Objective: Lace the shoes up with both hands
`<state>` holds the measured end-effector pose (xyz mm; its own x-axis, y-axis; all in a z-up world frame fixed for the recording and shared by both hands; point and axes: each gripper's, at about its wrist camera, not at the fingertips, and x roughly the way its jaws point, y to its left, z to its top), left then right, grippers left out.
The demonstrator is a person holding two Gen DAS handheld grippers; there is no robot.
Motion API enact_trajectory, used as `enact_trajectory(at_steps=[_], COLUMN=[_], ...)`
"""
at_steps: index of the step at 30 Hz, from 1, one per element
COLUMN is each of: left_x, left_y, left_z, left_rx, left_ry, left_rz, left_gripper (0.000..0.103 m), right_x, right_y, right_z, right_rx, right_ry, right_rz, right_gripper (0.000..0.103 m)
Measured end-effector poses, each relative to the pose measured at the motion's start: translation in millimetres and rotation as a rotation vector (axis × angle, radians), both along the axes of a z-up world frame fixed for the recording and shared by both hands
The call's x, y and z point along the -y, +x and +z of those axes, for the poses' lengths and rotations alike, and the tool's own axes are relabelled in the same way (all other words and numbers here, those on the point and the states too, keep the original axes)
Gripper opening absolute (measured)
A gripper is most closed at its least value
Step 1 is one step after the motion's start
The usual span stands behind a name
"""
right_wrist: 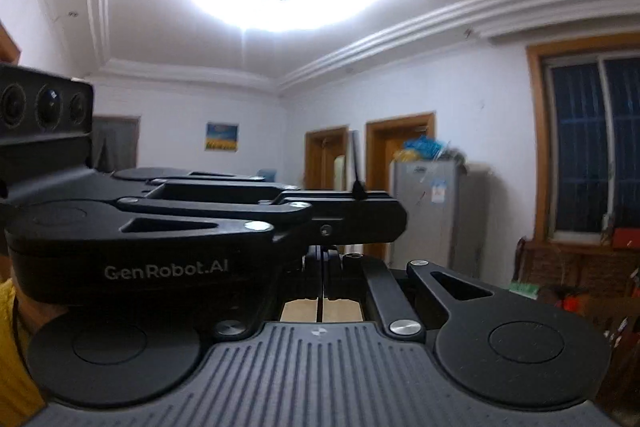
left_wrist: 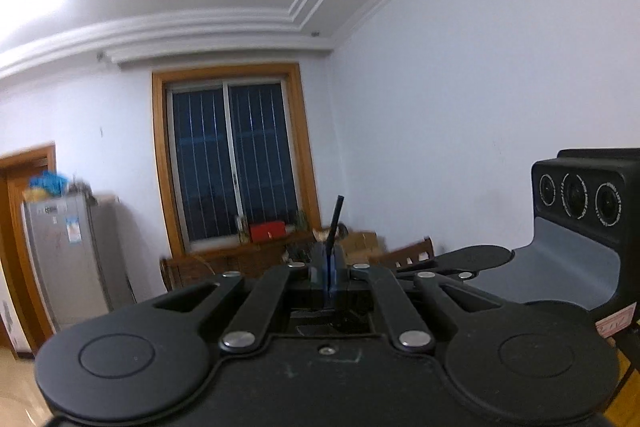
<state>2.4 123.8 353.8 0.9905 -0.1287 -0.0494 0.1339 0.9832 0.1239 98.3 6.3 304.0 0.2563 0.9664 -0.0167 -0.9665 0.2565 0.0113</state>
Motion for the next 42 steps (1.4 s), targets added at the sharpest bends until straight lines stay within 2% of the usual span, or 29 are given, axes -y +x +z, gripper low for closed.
enact_trajectory(at_steps=[2, 6, 11, 14, 17, 19, 21, 22, 23, 25, 29, 34, 37, 39, 42], left_x=[-4.9, -19.7, -34.4, -50.6, -67.0, -77.4, -79.3, -79.5, -78.8, -76.9, -74.3, -76.4, -71.5, -66.3, -63.9], left_y=[-14.6, -42.9, -76.1, -88.4, -90.5, -79.1, -68.8, -63.8, -61.0, -46.7, 10.3, 100.7, 144.0, 163.4, 183.7], left_z=[-23.3, -77.9, -151.1, -194.9, -229.4, -244.4, -259.8, -268.3, -277.3, -294.3, -324.9, -373.5, -397.2, -408.1, -422.0], left_rx=[-0.044, -0.174, -0.375, -0.498, -0.594, -0.656, -0.707, -0.730, -0.749, -0.776, -0.802, -0.878, -0.925, -0.933, -0.942], left_ry=[-0.042, -0.149, -0.227, -0.328, -0.359, -0.342, -0.307, -0.292, -0.279, -0.273, -0.227, -0.284, -0.271, -0.248, -0.224], left_rz=[0.008, 0.053, 0.207, 0.296, 0.403, 0.443, 0.444, 0.440, 0.433, 0.399, 0.313, 0.233, 0.251, 0.306, 0.349], left_gripper=[0.002, 0.003, 0.005, 0.006, 0.012, 0.018, 0.025, 0.026, 0.026, 0.026, 0.028, 0.029, 0.033, 0.037, 0.039], right_x=[1.6, -2.0, -23.7, -43.6, -66.5, -79.1, -84.7, -85.0, -81.7, -75.6, -65.2, -21.4, 9.5, 24.7, 35.3], right_y=[-4.4, -26.0, -52.8, -65.8, -75.8, -86.0, -97.2, -101.2, -108.2, -107.6, -87.3, -52.6, -31.9, -21.8, -14.1], right_z=[-12.8, -57.8, -127.4, -179.0, -238.1, -272.3, -296.3, -303.9, -309.2, -309.9, -297.5, -289.0, -286.3, -286.6, -289.4], right_rx=[-0.010, -0.109, -0.225, -0.276, -0.371, -0.369, -0.311, -0.271, -0.238, -0.216, -0.249, -0.386, -0.484, -0.535, -0.587], right_ry=[-0.022, -0.093, -0.241, -0.395, -0.580, -0.713, -0.817, -0.850, -0.864, -0.859, -0.822, -0.692, -0.607, -0.567, -0.538], right_rz=[0.028, 0.174, 0.375, 0.467, 0.556, 0.570, 0.529, 0.500, 0.475, 0.426, 0.304, 0.032, -0.170, -0.280, -0.382], right_gripper=[0.002, 0.002, 0.002, 0.002, 0.003, 0.006, 0.017, 0.028, 0.037, 0.045, 0.046, 0.048, 0.055, 0.055, 0.055])
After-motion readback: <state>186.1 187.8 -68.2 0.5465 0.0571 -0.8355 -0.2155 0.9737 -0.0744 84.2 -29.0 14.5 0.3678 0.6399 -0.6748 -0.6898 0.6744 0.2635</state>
